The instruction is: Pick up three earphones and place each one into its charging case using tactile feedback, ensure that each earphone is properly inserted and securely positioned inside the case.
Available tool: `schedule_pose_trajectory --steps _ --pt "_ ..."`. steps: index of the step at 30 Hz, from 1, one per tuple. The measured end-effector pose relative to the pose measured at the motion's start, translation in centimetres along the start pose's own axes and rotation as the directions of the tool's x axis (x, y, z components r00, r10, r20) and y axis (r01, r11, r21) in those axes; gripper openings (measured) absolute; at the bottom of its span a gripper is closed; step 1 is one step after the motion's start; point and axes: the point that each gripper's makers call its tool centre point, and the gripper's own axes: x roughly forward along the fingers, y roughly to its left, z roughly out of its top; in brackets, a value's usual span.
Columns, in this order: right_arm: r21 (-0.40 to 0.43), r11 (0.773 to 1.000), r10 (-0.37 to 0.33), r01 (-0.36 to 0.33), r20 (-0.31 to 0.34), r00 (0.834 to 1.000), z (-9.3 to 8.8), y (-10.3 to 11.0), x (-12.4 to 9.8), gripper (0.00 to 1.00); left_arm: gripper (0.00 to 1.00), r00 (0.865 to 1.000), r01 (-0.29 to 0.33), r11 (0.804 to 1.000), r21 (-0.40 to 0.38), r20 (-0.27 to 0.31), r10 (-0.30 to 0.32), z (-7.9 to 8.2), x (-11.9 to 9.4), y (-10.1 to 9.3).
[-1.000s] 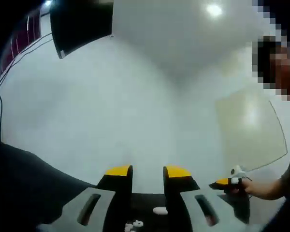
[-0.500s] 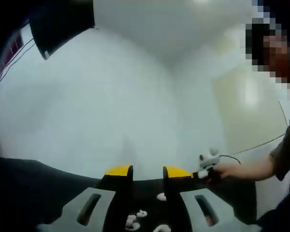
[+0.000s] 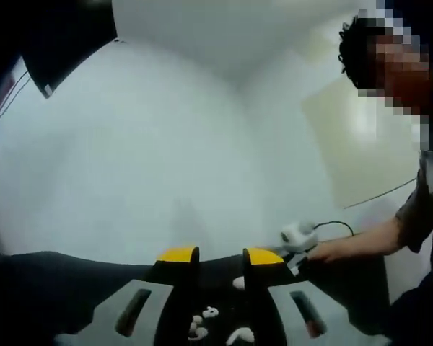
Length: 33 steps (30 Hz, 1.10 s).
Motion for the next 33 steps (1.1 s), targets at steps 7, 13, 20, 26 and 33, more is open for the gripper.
schedule_pose_trajectory --steps 7,13,20,26,33 --pt "0.025 1.0 0.013 -0.013 0.016 1.0 0.1 0.2 0.5 0.4 0.23 0.999 0.018 1.0 0.02 -0.032 -0.018 -0.5 0.2 -0.3" --pt "0.037 0.999 0.028 -0.027 -0.016 0.999 -0.2 0.5 0.2 0.39 0.23 0.999 0.012 0.999 0.032 -0.054 -0.01 -0.9 0.2 -0.2" --pt "0.067 0.997 0.052 -0.047 -0.073 0.996 -0.7 0.7 -2.6 0.38 0.23 0.998 -0.002 0.999 0.037 -0.062 0.004 -1.0 0.2 0.1" --pt "0.166 0.986 0.003 0.018 -0.126 0.992 -1.3 -0.5 -6.2 0.38 0.24 0.991 0.046 0.995 0.088 -0.133 -0.034 -2.4 0.7 -1.0" --pt "0.106 0.976 -0.16 0.193 -0.259 0.953 -4.2 0.1 -12.1 0.38 0.23 0.994 0.061 0.994 0.092 -0.101 -0.052 -1.8 0.4 -1.3"
